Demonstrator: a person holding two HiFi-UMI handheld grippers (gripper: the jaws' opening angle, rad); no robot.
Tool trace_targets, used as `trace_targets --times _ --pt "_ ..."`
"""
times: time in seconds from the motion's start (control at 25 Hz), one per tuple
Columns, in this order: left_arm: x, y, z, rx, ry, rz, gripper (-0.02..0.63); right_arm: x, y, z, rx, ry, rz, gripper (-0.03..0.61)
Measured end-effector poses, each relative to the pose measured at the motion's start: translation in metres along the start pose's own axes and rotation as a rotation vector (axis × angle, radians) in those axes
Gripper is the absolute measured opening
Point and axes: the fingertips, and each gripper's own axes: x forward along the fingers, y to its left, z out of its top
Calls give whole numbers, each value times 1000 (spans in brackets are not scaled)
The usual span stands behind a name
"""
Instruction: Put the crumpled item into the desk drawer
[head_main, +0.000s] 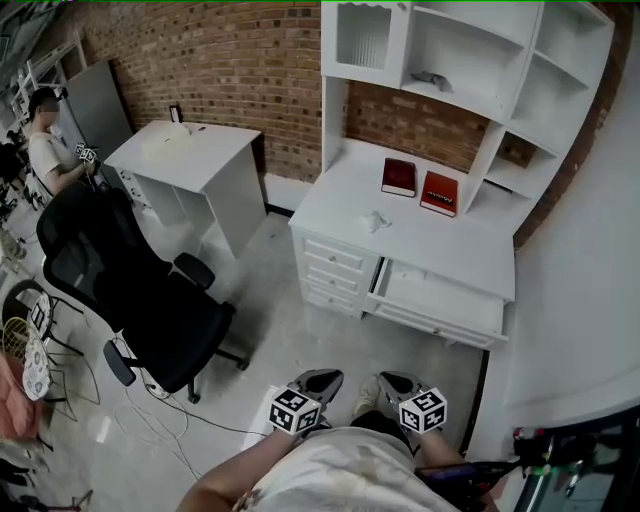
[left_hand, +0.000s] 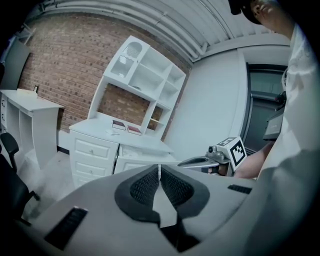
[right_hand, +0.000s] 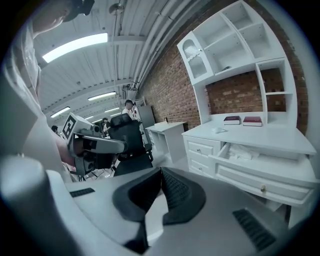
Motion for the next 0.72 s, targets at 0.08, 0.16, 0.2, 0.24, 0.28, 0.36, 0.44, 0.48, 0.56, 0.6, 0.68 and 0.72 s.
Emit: trace_targets --times 0.08,0.16,0.2,0.24,0.28,0.36,0.44,0.48,0.56,0.6,0.68,0.72 --pt "0 4 1 -4 2 6 34 2 -3 2 12 -5 -8 23" --pt "0 7 1 -5 5 9 34 5 -5 3 22 -8 -11 23" --pt "1 8 1 -4 8 8 32 7 -5 3 25 -6 -12 23" --pt "2 10 1 -2 12 6 32 8 -6 3 30 -5 -14 23" --pt "2 11 0 0 15 3 32 9 -8 2 36 -5 -17 23" --pt "3 14 0 1 23 2 32 11 -12 1 57 -9 -25 23" --pt "3 19 0 -3 30 9 32 14 -15 1 76 -13 -29 23" --pt "4 22 0 -5 32 12 32 16 -16 2 81 -15 -29 23" --pt "6 25 1 -7 37 11 34 20 -16 4 82 -16 -25 23" --pt "8 26 2 -6 40 8 34 22 -16 5 82 -15 -23 23" --pt "11 26 3 -3 44 -2 32 24 -18 6 85 -13 -22 23" --pt "13 26 3 -3 45 -5 32 25 -20 6 86 -13 -22 23"
